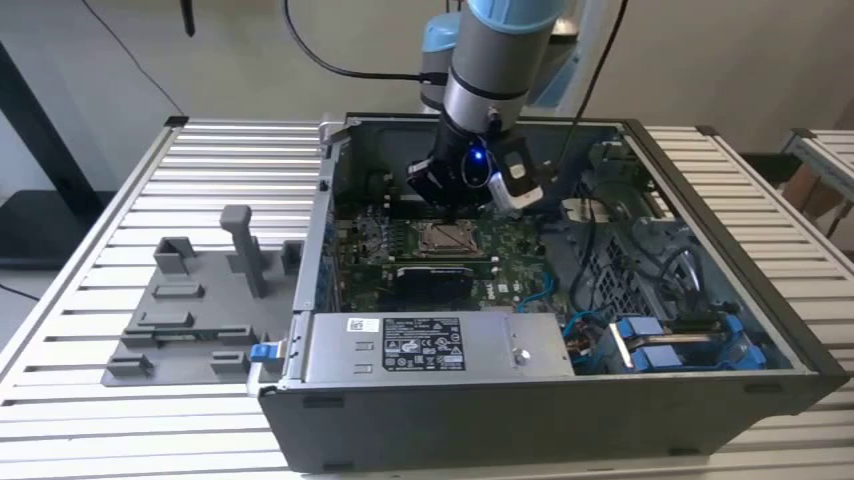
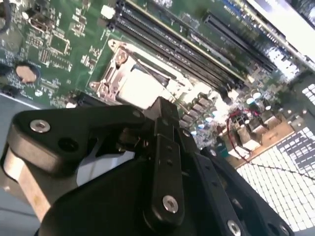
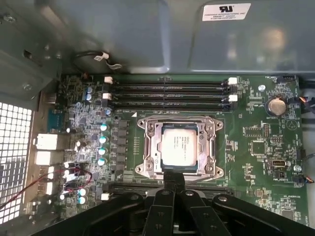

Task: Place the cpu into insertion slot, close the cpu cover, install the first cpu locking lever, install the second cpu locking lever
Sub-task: 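Install the first cpu locking lever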

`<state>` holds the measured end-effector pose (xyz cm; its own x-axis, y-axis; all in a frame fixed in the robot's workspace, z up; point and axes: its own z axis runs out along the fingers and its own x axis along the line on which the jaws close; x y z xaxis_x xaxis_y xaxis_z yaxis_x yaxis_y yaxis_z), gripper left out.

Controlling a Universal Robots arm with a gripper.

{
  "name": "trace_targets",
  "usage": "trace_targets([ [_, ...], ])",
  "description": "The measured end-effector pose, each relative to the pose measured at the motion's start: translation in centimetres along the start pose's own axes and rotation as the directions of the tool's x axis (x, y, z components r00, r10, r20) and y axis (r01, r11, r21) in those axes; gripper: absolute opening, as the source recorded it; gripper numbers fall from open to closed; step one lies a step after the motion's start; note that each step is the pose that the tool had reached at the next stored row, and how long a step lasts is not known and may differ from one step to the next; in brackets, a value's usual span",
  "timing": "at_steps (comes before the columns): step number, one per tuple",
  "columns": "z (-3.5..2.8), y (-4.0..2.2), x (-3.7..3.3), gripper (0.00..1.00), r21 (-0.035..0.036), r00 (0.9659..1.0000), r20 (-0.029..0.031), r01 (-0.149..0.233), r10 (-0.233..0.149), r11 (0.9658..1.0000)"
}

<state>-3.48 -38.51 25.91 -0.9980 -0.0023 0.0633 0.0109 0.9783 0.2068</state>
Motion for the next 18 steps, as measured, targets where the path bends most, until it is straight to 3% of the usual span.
trace_targets([
  [3, -0.05, -0.33, 0.22, 0.11, 0.0000, 1.0000, 0.0004, 0.000, 0.000, 1.0000],
  [9, -0.01, -0.39, 1.02, 0.11, 0.0000, 1.0000, 0.0030, 0.001, -0.001, 1.0000],
  [18, 0.55, -0.50, 2.37, 0.11, 0.0000, 0.9999, 0.0119, 0.003, -0.003, 1.0000],
])
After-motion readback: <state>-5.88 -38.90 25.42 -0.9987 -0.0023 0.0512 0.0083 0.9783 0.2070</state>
